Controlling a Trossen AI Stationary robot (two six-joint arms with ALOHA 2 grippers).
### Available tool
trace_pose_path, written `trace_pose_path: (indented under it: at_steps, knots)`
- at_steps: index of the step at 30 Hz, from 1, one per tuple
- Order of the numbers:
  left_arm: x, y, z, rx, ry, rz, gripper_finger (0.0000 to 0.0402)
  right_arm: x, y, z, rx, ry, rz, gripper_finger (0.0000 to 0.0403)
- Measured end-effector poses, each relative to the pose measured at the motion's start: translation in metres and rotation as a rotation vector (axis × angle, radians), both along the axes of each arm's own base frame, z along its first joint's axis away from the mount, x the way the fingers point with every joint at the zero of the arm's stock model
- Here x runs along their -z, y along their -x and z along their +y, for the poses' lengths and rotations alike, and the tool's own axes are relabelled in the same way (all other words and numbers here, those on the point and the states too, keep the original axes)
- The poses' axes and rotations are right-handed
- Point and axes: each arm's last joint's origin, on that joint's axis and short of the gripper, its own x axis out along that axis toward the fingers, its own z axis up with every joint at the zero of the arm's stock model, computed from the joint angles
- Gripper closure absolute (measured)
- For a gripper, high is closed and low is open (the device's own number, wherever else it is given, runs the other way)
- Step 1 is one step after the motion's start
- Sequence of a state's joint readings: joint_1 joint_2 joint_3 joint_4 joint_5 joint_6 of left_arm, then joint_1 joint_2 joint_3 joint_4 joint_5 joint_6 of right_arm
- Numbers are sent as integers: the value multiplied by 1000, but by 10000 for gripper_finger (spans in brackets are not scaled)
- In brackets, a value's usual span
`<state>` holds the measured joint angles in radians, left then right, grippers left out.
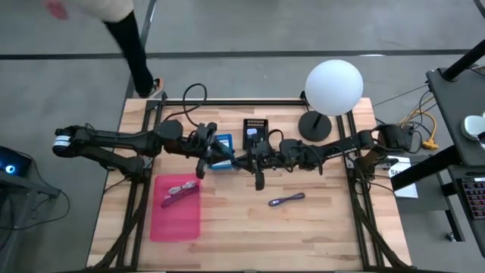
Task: Pick and place items into bin
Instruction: Put the light blue charger cable into the pink bin
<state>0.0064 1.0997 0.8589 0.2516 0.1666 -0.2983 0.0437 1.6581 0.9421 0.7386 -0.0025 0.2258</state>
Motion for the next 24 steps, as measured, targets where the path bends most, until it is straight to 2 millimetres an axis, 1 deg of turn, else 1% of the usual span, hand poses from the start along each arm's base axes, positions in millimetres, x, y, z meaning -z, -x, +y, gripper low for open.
trace_pose_path:
  at_steps: [1, 2, 5, 8, 11, 17, 21, 24]
  knots:
    - [0, 0, 0, -2, -2, 4, 364, 0, 0, 0, -2, 1, 0, 390]
    - [1, 0, 0, 0, -1, 8, 376, 0, 0, 0, -2, 0, 1, 390]
    - [2, 1, 0, 3, 9, 25, 377, 1, 0, 0, -10, -6, 9, 390]
    - [6, 2, 0, 8, 36, 81, 372, 5, 0, 2, -57, -8, 59, 382]
    - [11, 6, -1, 26, 64, 162, 374, 14, 1, 2, -70, -35, 156, 359]
    - [13, 21, -2, 50, 73, 258, 377, 35, 6, 3, -63, -68, 375, 303]
    - [10, 35, -2, 42, 98, 307, 377, 43, 10, 3, -53, -110, 473, 276]
    - [15, 49, -3, 42, 130, 413, 377, 48, 12, 3, -46, -133, 529, 263]
